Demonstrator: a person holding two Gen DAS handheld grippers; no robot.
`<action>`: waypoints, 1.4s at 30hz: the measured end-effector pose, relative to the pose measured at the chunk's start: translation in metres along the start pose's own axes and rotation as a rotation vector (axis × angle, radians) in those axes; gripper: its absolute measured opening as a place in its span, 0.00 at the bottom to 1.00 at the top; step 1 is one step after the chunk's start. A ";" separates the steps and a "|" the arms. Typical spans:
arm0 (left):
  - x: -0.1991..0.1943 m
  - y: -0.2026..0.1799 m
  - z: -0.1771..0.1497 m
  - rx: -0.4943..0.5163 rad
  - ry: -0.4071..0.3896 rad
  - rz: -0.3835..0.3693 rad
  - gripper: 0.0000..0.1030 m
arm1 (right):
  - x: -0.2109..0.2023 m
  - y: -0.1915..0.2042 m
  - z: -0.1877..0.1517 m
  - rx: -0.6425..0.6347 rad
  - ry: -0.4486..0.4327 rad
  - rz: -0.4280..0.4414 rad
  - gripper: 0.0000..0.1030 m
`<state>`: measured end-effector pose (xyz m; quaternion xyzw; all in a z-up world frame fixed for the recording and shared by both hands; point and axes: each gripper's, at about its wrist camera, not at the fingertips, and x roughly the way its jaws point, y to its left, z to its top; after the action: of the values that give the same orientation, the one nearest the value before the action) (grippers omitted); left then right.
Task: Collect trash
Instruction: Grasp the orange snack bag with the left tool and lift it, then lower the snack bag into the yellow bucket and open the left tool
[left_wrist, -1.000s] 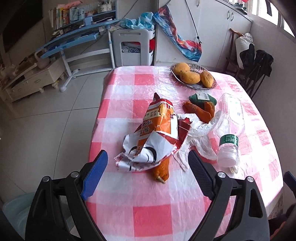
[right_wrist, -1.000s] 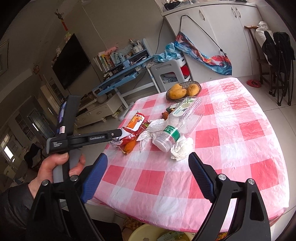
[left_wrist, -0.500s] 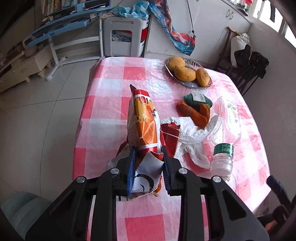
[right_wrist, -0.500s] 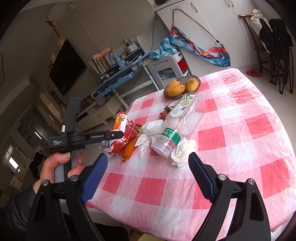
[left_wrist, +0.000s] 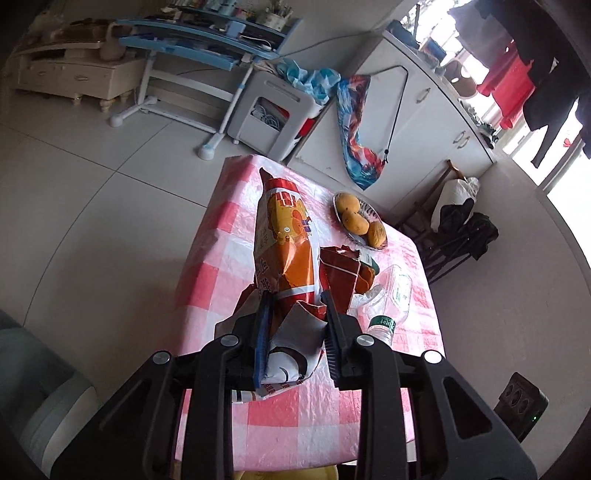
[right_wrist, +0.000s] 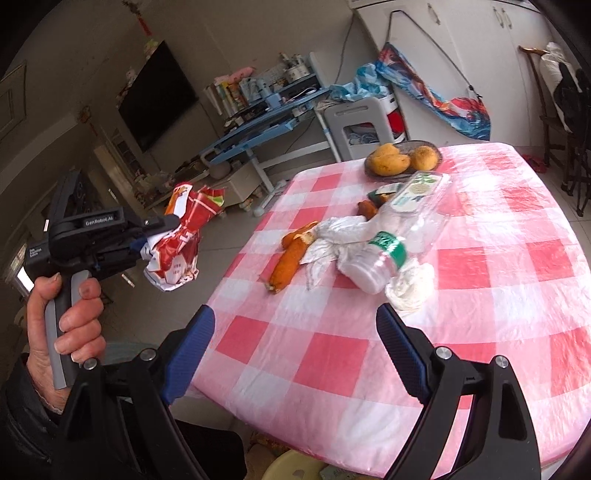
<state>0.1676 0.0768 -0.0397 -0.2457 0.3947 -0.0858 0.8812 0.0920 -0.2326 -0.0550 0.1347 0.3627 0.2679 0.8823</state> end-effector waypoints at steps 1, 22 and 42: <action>-0.006 0.004 -0.002 -0.021 -0.014 0.000 0.25 | 0.006 0.007 0.001 -0.021 0.016 0.017 0.83; -0.033 0.017 0.003 -0.109 -0.081 -0.116 0.25 | 0.169 0.026 0.039 0.053 0.166 -0.185 0.39; -0.045 -0.005 -0.044 0.011 -0.056 -0.020 0.25 | 0.011 0.046 -0.056 -0.011 0.212 0.011 0.21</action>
<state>0.1051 0.0721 -0.0332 -0.2473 0.3671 -0.0901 0.8921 0.0414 -0.1862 -0.0812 0.1027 0.4515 0.2877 0.8383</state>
